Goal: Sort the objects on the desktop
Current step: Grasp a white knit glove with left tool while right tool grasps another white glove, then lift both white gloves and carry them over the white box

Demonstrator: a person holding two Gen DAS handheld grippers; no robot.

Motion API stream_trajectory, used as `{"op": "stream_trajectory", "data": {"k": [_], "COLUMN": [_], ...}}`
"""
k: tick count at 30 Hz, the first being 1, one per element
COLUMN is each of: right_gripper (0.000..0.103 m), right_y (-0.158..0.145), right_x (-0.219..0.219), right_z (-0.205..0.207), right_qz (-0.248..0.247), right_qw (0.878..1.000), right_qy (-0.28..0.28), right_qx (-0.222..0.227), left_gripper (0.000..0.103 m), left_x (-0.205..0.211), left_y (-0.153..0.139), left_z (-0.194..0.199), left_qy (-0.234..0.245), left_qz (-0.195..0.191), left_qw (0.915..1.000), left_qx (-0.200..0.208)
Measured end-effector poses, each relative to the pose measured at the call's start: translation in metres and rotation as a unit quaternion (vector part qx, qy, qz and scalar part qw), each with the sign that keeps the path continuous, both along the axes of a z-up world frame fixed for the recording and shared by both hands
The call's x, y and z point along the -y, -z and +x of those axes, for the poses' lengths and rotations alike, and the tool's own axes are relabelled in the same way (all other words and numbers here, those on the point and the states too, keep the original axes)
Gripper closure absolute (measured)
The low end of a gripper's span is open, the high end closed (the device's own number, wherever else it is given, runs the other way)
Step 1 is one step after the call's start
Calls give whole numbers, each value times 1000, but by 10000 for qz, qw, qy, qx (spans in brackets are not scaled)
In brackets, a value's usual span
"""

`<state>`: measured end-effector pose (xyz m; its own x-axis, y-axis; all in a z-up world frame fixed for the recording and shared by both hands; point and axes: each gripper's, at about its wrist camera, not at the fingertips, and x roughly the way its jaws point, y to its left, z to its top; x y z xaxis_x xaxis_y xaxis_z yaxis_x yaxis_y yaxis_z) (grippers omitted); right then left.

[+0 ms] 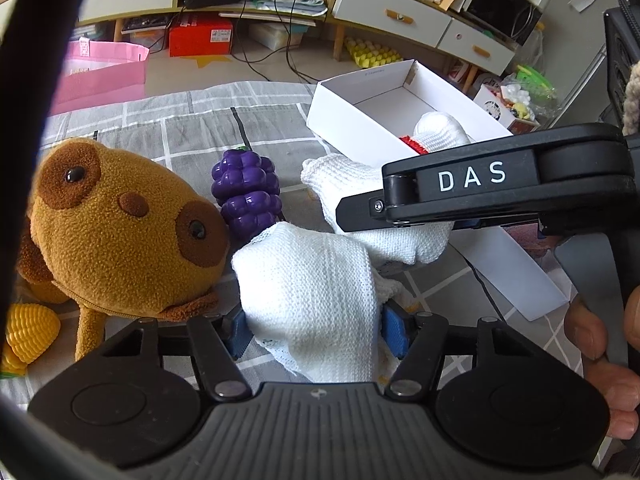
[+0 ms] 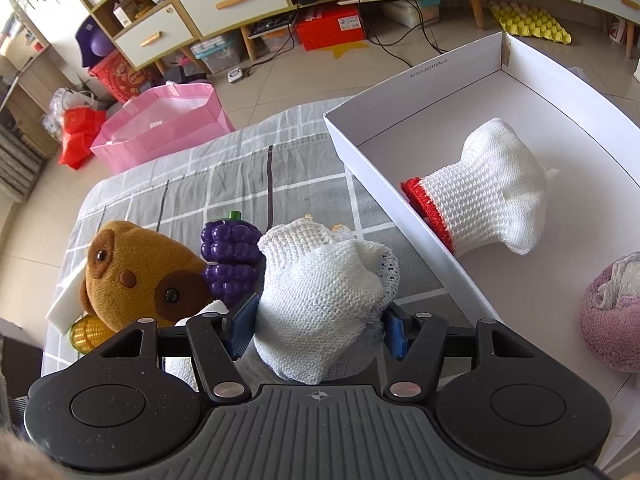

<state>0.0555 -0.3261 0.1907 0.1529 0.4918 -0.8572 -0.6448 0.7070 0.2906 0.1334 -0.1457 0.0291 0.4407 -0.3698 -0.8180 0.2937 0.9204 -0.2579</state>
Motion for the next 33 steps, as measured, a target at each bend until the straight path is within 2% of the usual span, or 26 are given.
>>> {"op": "stream_trajectory", "data": {"k": [8, 10, 12, 14, 18, 19, 21, 24, 27, 33], "right_gripper": [35, 35, 35, 35, 34, 34, 34, 37, 39, 40], "right_y": [-2, 0, 3, 4, 8, 9, 9, 8, 5, -4], "right_x": [2, 1, 0, -1, -3, -4, -4, -3, 0, 6], "right_z": [-1, -1, -1, 0, 2, 2, 2, 1, 1, -3], "right_qz": [25, -16, -47, -65, -100, -104, -106, -137, -107, -13], "right_qw": [10000, 10000, 10000, 10000, 9999, 9999, 9999, 9999, 9999, 10000], "right_qy": [-14, -8, -11, 1, 29, 33, 33, -3, 23, -21], "right_qx": [6, 6, 2, -1, -20, -20, -20, 1, 22, 81], "left_gripper": [45, 41, 29, 26, 13, 13, 25, 39, 45, 50], "left_x": [1, -1, -2, -2, 9, 12, 21, 19, 16, 13], "left_y": [2, 4, 7, 11, 13, 13, 12, 8, 5, -2], "left_z": [2, 4, 6, 7, 6, 5, 1, -1, -4, -12], "left_qy": [0, -66, -98, -108, -86, -59, 49, 35, 37, 23], "left_qz": [-50, -128, -180, -210, -76, 9, 365, 420, 410, 495], "left_qw": [10000, 9998, 9996, 9994, 9998, 9999, 9993, 9990, 9990, 9981], "left_qx": [-71, -134, -205, -256, -186, -147, 75, 122, 181, 354]}}
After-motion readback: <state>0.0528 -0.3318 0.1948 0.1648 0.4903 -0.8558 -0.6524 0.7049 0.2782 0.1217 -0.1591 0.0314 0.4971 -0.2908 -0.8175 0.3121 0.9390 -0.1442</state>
